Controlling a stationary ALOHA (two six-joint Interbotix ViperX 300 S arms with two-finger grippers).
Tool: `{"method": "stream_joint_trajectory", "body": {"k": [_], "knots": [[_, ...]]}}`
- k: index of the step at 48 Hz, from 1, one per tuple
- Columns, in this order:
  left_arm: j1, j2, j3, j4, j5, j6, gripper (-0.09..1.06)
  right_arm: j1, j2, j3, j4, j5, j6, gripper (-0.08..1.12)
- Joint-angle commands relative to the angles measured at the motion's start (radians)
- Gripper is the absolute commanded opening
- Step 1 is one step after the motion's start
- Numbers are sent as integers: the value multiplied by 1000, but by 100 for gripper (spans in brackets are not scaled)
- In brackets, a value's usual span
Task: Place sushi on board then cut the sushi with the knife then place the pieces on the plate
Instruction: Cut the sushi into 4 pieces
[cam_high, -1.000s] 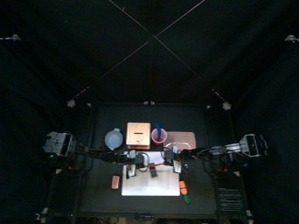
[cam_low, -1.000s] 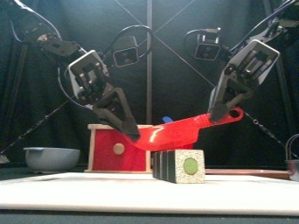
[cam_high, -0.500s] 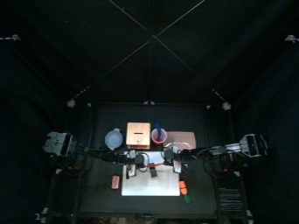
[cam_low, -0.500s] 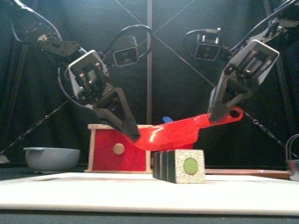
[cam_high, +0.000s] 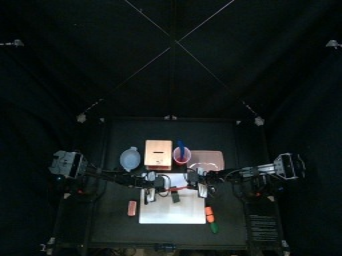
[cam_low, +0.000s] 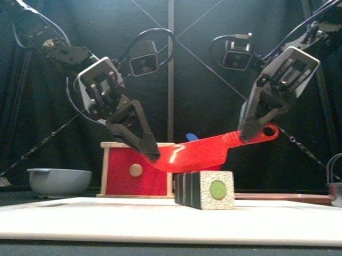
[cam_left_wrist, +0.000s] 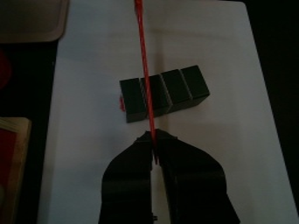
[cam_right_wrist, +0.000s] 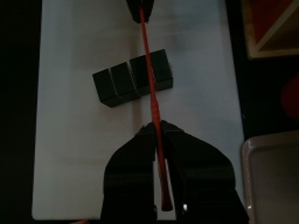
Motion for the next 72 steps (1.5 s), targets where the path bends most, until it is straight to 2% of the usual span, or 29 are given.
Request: {"method": "stream_joint_trajectory", "body": {"k": [1, 28, 72], "knots": [[-9, -18, -34, -2, -12, -2, 40, -11, -3, -11, 3, -5, 2, 40], [0, 17, -37, -2, -12, -2, 40, -31, 32, -12, -3, -6, 2, 40], [63, 86, -57, 3, -15, 2, 40, -43, 167, -38, -3, -14, 2, 40]]}}
